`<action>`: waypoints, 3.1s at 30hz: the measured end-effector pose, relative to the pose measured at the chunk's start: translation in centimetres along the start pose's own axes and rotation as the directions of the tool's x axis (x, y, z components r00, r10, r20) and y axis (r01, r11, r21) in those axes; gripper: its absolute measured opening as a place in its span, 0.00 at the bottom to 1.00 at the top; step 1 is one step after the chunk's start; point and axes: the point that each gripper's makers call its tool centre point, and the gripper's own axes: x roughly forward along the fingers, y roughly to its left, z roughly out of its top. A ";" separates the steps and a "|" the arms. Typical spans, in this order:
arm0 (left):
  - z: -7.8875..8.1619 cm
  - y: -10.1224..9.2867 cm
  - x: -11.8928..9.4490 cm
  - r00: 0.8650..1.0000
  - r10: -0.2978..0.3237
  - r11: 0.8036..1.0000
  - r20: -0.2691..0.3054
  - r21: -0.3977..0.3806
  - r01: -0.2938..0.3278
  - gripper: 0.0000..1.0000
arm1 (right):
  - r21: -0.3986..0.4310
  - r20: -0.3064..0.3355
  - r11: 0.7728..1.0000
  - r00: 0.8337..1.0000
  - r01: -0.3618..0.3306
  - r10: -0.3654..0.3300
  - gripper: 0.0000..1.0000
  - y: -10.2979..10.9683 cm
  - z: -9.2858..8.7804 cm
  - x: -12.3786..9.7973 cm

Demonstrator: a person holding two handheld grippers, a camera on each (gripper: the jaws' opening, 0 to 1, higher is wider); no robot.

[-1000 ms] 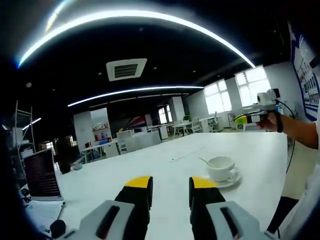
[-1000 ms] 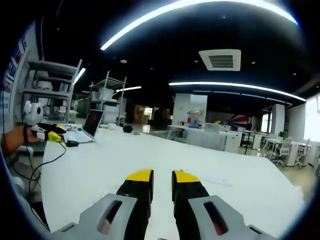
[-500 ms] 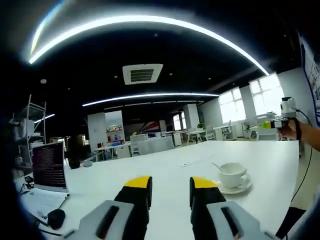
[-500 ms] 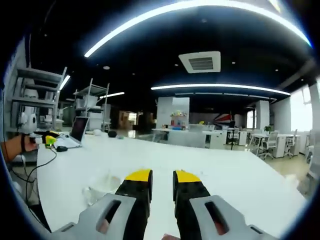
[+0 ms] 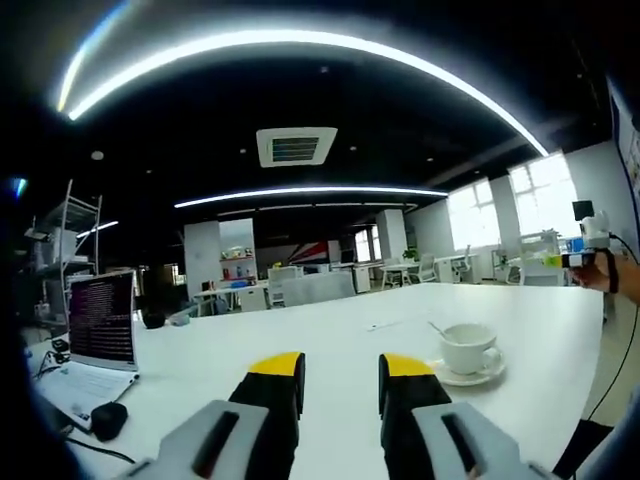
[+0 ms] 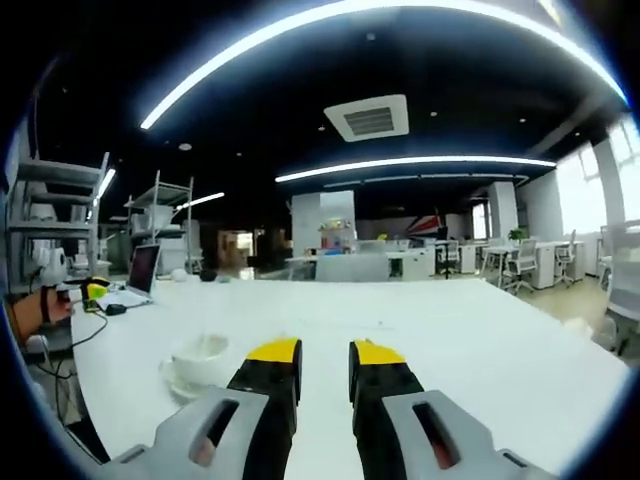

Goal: Tidy tabletop coffee trays, cups and spoons，present forward

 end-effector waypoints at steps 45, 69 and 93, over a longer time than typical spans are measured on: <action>-3.8 1.0 -1.5 0.994 0.092 0.994 -0.057 -0.061 -0.095 0.30 | 0.062 -0.035 0.996 0.997 0.064 -0.062 0.25 -1.1 -4.0 -2.2; -5.5 2.9 -0.3 0.988 0.057 0.927 -0.142 -0.360 -0.105 0.29 | 0.065 -0.088 0.997 0.996 0.032 -0.026 0.25 0.0 -3.1 0.0; -6.7 -0.1 3.2 0.978 -0.091 0.767 -0.189 -0.639 -0.052 0.28 | 0.327 -0.174 0.942 0.975 -0.074 0.137 0.28 3.6 -4.2 5.3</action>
